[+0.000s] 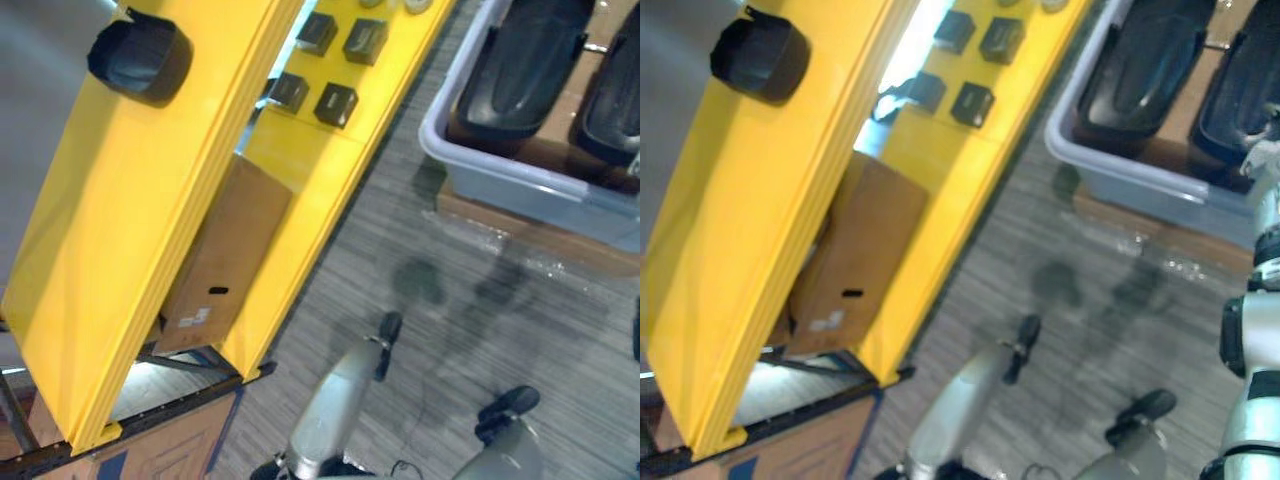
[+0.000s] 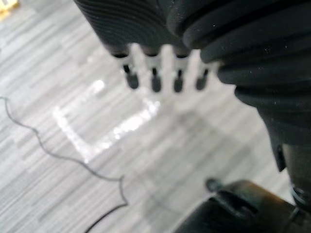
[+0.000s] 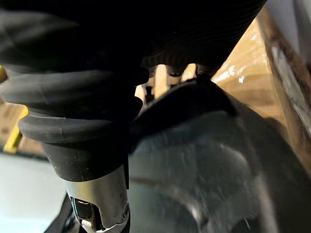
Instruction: Walk over and take plastic housings, then place them on the shelf
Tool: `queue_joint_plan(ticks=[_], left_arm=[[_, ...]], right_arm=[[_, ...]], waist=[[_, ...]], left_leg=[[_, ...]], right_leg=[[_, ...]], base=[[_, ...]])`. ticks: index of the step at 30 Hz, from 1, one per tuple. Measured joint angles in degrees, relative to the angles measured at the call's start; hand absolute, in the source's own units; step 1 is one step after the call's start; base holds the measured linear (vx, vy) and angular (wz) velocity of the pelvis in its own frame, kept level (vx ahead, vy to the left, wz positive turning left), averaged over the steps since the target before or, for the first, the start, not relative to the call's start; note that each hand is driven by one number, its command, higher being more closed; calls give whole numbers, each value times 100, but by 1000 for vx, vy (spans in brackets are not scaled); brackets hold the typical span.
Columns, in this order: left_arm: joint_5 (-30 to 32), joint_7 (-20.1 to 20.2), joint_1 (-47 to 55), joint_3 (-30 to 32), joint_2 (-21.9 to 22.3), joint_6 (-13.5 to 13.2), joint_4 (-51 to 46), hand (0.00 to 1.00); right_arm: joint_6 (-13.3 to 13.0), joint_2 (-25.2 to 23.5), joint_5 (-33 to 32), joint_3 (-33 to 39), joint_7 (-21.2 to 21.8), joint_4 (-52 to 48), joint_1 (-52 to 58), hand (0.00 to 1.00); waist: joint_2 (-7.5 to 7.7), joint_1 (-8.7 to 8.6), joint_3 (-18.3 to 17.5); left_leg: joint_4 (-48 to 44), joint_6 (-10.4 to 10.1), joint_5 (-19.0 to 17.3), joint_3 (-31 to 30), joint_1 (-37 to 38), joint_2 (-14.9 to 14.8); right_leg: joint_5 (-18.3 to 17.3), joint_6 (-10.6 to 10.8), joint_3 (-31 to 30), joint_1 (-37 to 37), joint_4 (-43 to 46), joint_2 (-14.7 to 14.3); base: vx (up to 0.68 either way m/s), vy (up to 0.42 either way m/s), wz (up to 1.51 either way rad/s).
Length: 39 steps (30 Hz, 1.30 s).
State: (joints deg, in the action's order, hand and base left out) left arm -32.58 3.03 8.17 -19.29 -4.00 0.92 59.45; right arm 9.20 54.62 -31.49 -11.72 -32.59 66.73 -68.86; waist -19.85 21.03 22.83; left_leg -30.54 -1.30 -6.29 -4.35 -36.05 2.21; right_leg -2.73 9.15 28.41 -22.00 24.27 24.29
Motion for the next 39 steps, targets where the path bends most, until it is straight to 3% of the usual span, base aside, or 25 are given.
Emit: queue_joint_plan(ticks=[3,4,8,12,19,22,26,33,36,39], left_arm=[[-129,0,-17,-89,4,1,20,0],[-132,0,-17,-100,4,0,21,0],[-130,0,-36,-213,3,0,39,0],[-132,5,-39,-227,3,-10,40,0],[-136,56,-38,-239,2,-126,103,0],[-138,95,-38,-250,-3,-177,142,0],[-132,95,-38,-341,-40,-315,175,0],[-131,-46,-49,-335,-73,-679,178,0],[-267,-225,-95,-333,-246,-719,-139,0],[-255,-469,-178,-339,-248,-918,-810,0]], right_arm=[[82,97,-150,12,-287,60,0,0],[83,101,-152,13,-337,60,0,100],[186,225,-207,25,-546,144,9,100],[370,430,-211,25,-595,185,12,100],[735,692,-204,25,-240,282,11,100],[1030,704,-82,18,183,300,16,100],[1242,669,135,-5,286,390,20,100],[1166,590,713,-3,534,561,22,100],[974,507,1045,-6,644,615,28,100],[850,374,1322,-48,652,619,28,100]], waist=[[-21,41,-16],[-24,44,-18],[-127,160,-100],[-138,204,-109],[-145,220,-115],[-149,218,-118],[-159,229,-126],[-143,197,-114],[-119,182,-95],[-60,157,-48]], left_leg=[[4,9,-19,-7,-5,30],[3,11,-25,-8,-7,32],[-4,20,-74,-73,-12,46],[7,22,-98,-74,-19,56],[19,12,-105,-70,-1,42],[21,5,-109,-74,10,30],[21,4,-125,-102,12,34],[33,7,-126,-114,90,35],[32,2,-126,-117,125,-15],[20,-2,-125,-58,183,-75]], right_leg=[[-13,13,43,16,-4,31],[-13,14,51,20,-9,32],[-14,15,151,112,-108,21],[-11,27,158,129,-170,10],[1,63,160,140,-204,-15],[-7,52,165,155,-209,-26],[-10,47,261,230,-226,-29],[0,58,309,363,-326,-59],[10,60,309,421,-361,-124],[12,62,288,447,-356,-156]], base=[[34,4,5],[28,3,4],[17,4,3],[20,0,0],[22,-7,0],[0,0,0],[-24,-6,6],[0,-5,1],[20,-44,-1],[2,-50,-7]])
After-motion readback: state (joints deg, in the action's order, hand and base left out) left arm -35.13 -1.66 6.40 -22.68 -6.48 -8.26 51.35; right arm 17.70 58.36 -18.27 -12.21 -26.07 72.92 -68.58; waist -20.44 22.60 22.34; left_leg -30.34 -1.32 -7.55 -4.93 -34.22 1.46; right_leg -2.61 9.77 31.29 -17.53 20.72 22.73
